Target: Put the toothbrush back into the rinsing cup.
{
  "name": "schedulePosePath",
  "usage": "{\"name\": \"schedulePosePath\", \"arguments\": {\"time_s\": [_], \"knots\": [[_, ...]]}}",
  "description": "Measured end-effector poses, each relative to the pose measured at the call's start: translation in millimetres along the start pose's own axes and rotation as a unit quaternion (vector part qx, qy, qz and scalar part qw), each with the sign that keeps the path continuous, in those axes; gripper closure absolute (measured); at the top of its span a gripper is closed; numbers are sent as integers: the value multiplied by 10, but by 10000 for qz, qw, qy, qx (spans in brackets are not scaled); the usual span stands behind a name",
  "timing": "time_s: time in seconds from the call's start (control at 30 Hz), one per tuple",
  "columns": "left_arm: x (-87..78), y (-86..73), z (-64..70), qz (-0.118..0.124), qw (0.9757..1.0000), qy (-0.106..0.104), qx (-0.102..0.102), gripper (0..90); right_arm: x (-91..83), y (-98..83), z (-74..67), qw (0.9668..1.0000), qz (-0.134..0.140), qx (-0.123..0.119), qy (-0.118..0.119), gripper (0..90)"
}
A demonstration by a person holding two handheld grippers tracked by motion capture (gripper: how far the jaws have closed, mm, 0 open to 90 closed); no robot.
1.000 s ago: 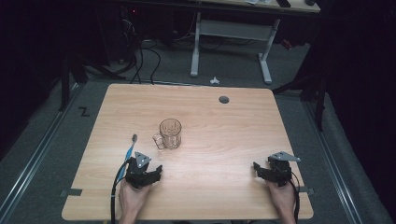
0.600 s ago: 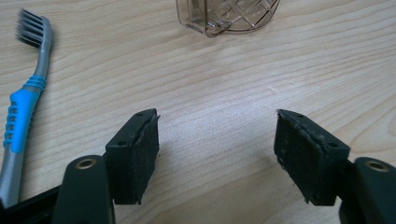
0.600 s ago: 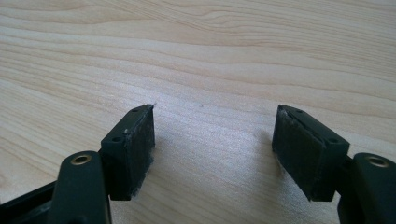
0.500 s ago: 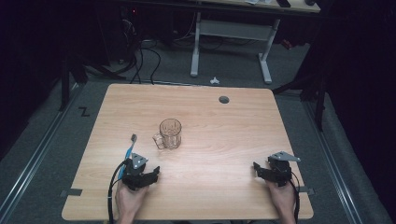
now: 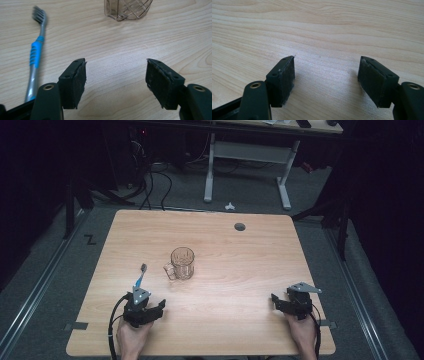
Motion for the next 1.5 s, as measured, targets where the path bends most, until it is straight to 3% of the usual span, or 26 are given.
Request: {"name": "schedulePosePath", "arguments": {"time_s": [0.37,0.67,1.5], "knots": [[-138,-27,-85,146,9997,78,-156,349,0,0,0,10000,1,-1,0,301],[-227,-61,-174,122,9996,156,-213,360,0,0,0,10000,0,2,0,301],[-367,-142,-491,-208,9983,417,-349,375,0,-1,-2,10000,-2,-4,7,300]]}}
Point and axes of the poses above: each handheld gripper's, and its own axes: x roughly forward along the jaws, y roughly out of its top, z roughly to its right, the point moved 9 cm from there along x, roughly forward along the jaws, and after that the axes turned 7 degrees about x, right-handed, at the moved point
